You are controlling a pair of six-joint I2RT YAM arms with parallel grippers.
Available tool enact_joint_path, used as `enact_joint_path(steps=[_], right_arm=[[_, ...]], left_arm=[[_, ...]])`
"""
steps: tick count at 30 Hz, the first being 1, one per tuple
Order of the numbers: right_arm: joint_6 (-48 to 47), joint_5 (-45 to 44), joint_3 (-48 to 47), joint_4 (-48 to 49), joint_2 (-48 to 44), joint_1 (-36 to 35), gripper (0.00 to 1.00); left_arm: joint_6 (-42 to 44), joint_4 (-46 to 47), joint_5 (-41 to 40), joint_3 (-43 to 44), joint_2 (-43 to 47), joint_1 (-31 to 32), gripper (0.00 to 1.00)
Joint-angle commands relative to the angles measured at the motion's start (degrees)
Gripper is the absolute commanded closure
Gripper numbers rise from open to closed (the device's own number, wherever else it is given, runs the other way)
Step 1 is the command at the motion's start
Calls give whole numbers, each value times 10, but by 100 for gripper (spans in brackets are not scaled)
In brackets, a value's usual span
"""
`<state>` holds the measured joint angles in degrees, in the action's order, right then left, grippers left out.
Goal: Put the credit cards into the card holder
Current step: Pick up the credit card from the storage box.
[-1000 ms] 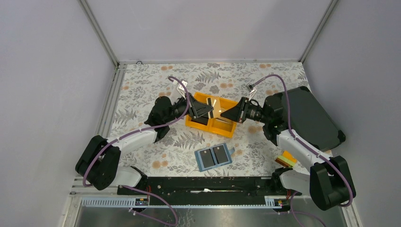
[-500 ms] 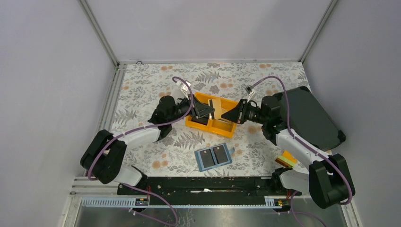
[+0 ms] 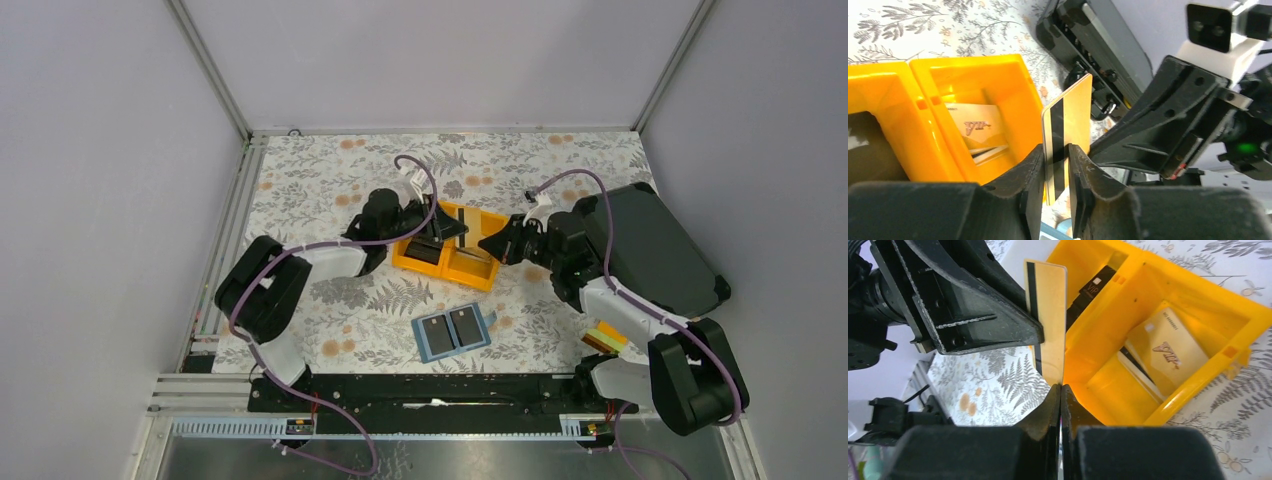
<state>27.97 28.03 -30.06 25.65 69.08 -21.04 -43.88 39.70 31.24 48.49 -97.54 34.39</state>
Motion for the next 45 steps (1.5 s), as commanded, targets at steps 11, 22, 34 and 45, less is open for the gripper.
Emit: enact_joint_path(steps=[11,22,34,45], right_arm=[[-54,-104,20,112,45,-12,100],[-84,-131,13,63,35,-12,100],[-57,-100,25,55,-37,-12,100],[-4,0,31,85,-103,-11,100]], left_arm=[[134,-119,-52,104,-83,-3,44],[112,-126,-65,104,-55,-3,29],[15,-42,-47,55,5,-23,21],[-46,87,74,8,50,-40,21]])
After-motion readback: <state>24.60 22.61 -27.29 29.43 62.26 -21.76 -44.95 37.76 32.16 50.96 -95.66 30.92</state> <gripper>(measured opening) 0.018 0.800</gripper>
